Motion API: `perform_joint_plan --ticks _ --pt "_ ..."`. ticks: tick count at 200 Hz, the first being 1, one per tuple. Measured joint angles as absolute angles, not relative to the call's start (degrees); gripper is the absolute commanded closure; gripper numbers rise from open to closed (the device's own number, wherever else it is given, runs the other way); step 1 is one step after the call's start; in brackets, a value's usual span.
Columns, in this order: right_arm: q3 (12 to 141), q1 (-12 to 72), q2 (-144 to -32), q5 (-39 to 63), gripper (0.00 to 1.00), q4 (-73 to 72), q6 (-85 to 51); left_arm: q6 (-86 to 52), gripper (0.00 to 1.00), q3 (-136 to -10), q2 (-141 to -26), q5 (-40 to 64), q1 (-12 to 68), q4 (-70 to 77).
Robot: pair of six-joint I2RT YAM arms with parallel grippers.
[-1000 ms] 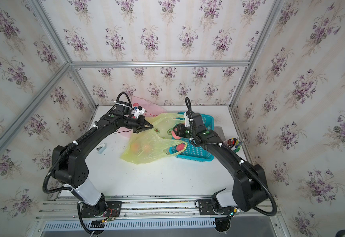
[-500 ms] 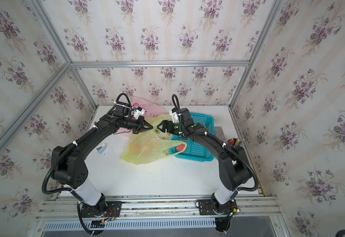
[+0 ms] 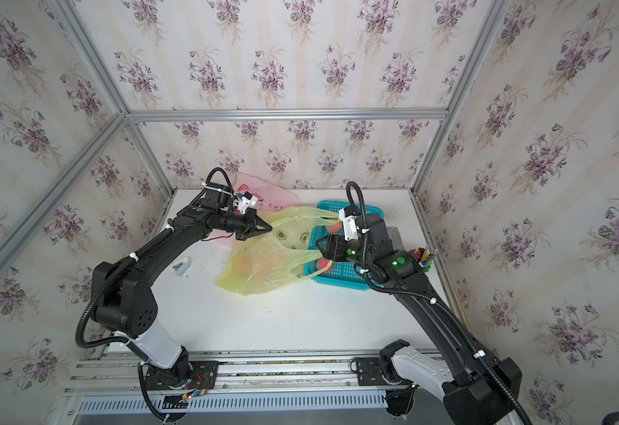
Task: Place the peach into a plastic bag & tie a knot
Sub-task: Adjust the plastic bag at the center of the board.
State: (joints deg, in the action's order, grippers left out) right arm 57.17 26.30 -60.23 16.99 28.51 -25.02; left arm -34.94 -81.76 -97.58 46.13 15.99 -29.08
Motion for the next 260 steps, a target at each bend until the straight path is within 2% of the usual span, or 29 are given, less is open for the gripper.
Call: perform_joint_plan --ticks 47,69,129,140,177,182,189,193,196,205,220,248,260 --pt "52.1 26.3 -58.9 16.5 0.39 30.4 -25.1 -34.8 1.0 -81.3 -97.6 46.1 16.0 -29.0" --pt "51.8 26.2 -59.7 16.1 0.47 29.9 -25.1 -34.9 1.0 -81.3 -97.6 46.1 16.0 -29.1" --pt "51.6 25.8 -63.1 16.7 0.59 26.9 -24.8 -35.0 1.0 -81.3 -97.5 46.1 16.0 -29.0" --pt "51.6 25.7 -63.2 17.2 0.64 26.4 -24.4 -35.0 1.0 -81.3 -97.5 46.1 16.0 -29.0" --pt "51.5 25.5 -63.4 18.7 0.92 24.9 -24.1 -35.2 1.0 -81.3 -97.0 46.1 16.0 -29.0" --pt "51.5 25.5 -63.4 19.0 0.95 24.6 -24.1 -35.2 0.94 -81.3 -96.9 46.1 16.0 -29.0" --pt "51.7 25.5 -63.3 19.4 1.0 24.5 -24.1 -35.2 0.76 -81.3 -96.6 46.1 16.0 -29.0" --pt "52.0 25.5 -63.3 19.8 1.0 24.5 -24.1 -35.2 0.63 -81.3 -96.4 46.0 16.0 -29.1" --pt "52.3 25.5 -63.3 20.1 1.0 24.5 -24.3 -35.2 0.57 -81.2 -96.2 45.9 16.0 -29.1" --pt "53.4 25.5 -63.3 20.9 1.0 24.2 -24.1 -35.2 0.48 -80.8 -94.8 45.0 15.8 -29.1" --pt "56.4 25.5 -63.8 22.7 1.0 24.2 -23.8 -35.0 0.4 -80.0 -91.2 43.4 15.4 -29.3" --pt "63.9 26.2 -67.7 27.1 1.0 23.7 -22.9 -31.9 0.39 -78.5 -82.3 38.8 15.0 -29.3" --pt "67.5 27.4 -70.2 28.4 1.0 23.9 -22.4 -29.5 0.35 -77.9 -77.8 36.7 15.7 -29.4"
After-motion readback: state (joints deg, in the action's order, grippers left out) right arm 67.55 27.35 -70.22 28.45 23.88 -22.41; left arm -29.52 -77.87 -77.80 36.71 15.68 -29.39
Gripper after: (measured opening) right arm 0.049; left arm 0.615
